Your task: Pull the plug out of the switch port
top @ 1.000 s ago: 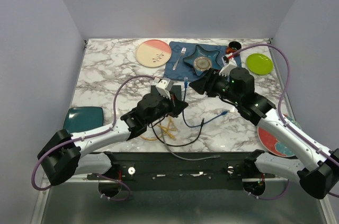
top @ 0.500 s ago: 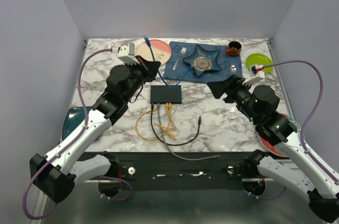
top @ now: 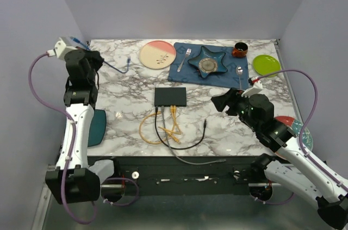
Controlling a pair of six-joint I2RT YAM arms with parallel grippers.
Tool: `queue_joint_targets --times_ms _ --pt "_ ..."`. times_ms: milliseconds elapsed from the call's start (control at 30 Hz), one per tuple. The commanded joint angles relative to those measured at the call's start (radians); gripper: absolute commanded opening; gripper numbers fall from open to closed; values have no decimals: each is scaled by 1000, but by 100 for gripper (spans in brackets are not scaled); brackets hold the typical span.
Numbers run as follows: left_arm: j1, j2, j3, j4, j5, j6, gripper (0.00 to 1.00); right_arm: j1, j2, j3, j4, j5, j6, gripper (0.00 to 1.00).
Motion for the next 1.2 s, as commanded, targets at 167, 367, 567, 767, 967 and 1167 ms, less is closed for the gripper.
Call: queue_joint_targets --times_ms 167,367,567,767,967,1167 --pt "262 161 -91 27 130 -255 88 2 23 -24 17 -2 -24 78" --pt "190 137 -119 41 201 -201 99 2 78 -32 68 -38 -18 78" --pt "34 42 -224 77 215 -164 99 2 176 -49 135 -141 5 77" --pt "-230 110 -310 171 258 -138 94 2 334 -58 221 -300 39 73" --pt "-321 307 -281 203 335 -120 81 2 504 -76 413 -446 120 68" --pt "-350 454 -258 159 286 -132 74 2 727 -6 473 -491 135 61"
